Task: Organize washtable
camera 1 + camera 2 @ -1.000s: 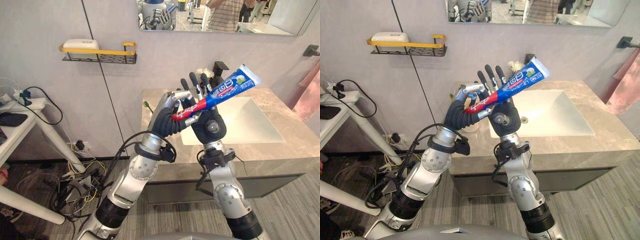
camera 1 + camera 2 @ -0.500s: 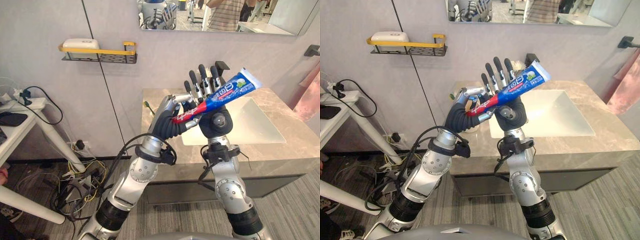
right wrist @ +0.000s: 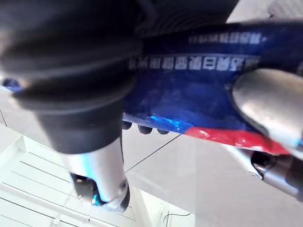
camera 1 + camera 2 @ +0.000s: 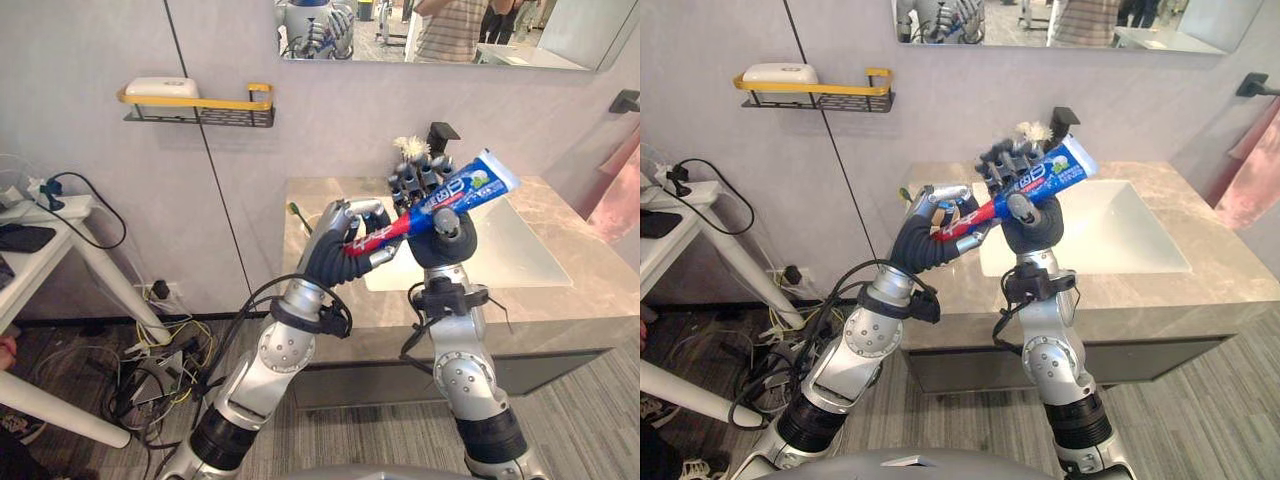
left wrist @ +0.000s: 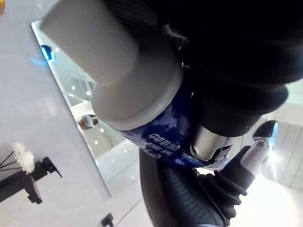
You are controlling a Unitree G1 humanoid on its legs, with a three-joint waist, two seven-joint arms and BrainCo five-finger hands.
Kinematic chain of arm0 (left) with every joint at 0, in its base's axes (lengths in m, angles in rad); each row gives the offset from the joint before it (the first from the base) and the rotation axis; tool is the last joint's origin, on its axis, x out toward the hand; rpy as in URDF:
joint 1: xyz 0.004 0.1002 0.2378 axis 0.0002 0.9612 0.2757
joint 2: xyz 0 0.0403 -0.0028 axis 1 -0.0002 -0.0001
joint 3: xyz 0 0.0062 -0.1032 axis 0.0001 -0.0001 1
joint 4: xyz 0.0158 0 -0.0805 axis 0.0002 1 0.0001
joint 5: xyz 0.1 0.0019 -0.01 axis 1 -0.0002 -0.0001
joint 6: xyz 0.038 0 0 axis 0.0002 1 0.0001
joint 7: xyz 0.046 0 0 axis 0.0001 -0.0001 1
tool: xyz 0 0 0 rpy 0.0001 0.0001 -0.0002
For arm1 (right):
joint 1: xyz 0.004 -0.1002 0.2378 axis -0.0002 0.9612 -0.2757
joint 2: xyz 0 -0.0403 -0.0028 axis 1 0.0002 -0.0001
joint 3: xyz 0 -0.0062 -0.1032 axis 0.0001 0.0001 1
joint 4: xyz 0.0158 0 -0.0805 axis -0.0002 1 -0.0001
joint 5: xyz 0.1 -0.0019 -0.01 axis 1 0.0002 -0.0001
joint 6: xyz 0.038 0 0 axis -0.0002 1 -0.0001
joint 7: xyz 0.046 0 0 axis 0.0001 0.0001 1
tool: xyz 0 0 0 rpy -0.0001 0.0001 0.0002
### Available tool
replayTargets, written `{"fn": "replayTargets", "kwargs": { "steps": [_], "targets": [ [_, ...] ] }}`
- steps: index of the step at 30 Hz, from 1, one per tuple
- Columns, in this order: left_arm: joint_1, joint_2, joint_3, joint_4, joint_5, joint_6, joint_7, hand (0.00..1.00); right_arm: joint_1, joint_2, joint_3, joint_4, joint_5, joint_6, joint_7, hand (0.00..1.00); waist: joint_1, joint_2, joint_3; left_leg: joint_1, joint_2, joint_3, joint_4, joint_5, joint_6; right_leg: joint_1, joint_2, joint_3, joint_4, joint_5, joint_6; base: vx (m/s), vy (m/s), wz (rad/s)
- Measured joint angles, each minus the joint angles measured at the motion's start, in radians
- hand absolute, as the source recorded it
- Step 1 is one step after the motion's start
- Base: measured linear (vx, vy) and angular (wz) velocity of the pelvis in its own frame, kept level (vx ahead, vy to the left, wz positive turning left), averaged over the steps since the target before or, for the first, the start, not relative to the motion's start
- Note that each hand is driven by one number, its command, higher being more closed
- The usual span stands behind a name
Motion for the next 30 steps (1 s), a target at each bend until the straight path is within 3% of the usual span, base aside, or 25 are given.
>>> {"fn": "replayTargets", "kwargs": {
  "steps": [11,12,23,27,30],
  "targets": [
    [0.000,0.001,-0.011,0.000,0.000,0.004,-0.001,1.00,0.000,0.022,0.011,0.000,0.000,-0.002,0.002,1.00,0.002,0.000,0.000,0.000,0.000,0.000,0.000,0.000,0.000,0.000,0.000,0.000,0.000,0.000,0.000,0.00,0.000,0.00],
    [0.000,0.001,-0.012,0.000,0.000,0.004,-0.001,0.00,0.000,0.022,0.011,0.000,0.000,-0.002,0.002,1.00,0.002,0.000,0.000,0.000,0.000,0.000,0.000,0.000,0.000,0.000,0.000,0.000,0.000,0.000,0.000,0.00,0.000,0.00],
    [0.000,0.000,0.001,-0.002,-0.008,0.004,0.002,0.00,0.001,0.019,0.004,0.006,-0.002,-0.010,0.001,1.00,0.003,0.000,0.000,0.000,0.000,0.000,0.000,0.000,0.000,0.000,0.000,0.000,0.000,0.000,0.000,0.00,0.000,0.00],
    [0.032,-0.003,0.087,-0.042,0.010,0.005,0.004,0.00,0.033,0.029,-0.019,0.028,-0.006,-0.010,-0.002,1.00,0.002,0.001,0.000,0.001,0.000,0.001,0.000,0.000,0.000,0.000,0.000,0.000,0.000,0.000,0.000,0.00,0.000,0.00],
    [0.085,-0.008,0.237,-0.113,0.010,0.010,0.052,0.00,0.100,0.034,-0.090,0.029,-0.012,-0.010,-0.008,1.00,0.008,0.001,0.000,0.001,0.000,0.001,0.000,0.000,0.000,0.001,0.000,0.000,0.000,-0.001,0.000,0.00,0.000,0.00]
  ]
}}
